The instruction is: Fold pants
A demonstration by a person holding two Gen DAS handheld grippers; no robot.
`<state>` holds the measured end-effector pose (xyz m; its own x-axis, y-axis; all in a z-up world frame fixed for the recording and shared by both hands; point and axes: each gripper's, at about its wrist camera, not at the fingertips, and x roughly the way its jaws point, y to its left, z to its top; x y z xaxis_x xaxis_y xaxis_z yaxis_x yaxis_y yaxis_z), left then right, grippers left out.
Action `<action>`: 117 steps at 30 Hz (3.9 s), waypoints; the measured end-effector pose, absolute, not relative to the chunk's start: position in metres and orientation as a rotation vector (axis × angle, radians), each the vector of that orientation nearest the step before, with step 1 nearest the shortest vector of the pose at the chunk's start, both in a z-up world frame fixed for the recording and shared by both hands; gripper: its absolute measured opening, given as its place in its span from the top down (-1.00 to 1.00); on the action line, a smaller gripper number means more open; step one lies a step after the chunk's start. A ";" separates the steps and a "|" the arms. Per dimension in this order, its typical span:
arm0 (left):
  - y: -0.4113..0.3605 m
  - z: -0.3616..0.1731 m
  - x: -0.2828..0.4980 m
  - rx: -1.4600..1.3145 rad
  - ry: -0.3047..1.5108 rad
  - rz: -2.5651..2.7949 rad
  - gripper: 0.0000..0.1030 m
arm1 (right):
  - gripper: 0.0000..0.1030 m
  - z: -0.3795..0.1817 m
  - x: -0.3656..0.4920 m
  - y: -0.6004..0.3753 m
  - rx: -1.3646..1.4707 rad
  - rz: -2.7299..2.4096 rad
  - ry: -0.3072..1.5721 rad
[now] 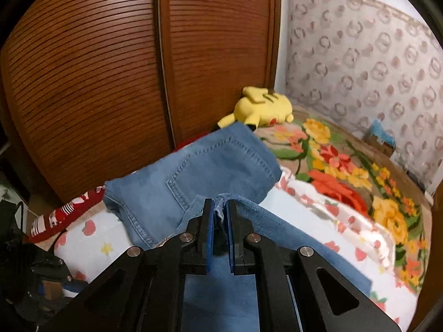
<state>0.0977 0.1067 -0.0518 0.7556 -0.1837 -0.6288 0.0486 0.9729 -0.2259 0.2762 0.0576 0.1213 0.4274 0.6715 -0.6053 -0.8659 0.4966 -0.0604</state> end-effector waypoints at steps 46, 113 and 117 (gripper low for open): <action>0.094 -0.072 0.118 -0.139 0.754 -0.157 0.73 | 0.03 0.021 0.122 -0.161 -0.216 0.612 0.689; 0.070 -0.052 0.117 -0.055 0.725 -0.132 0.07 | 0.79 0.101 0.143 -0.110 0.034 0.713 0.483; 0.105 -0.037 0.096 -0.076 0.687 -0.074 0.07 | 0.80 0.116 0.149 -0.072 0.032 0.786 0.451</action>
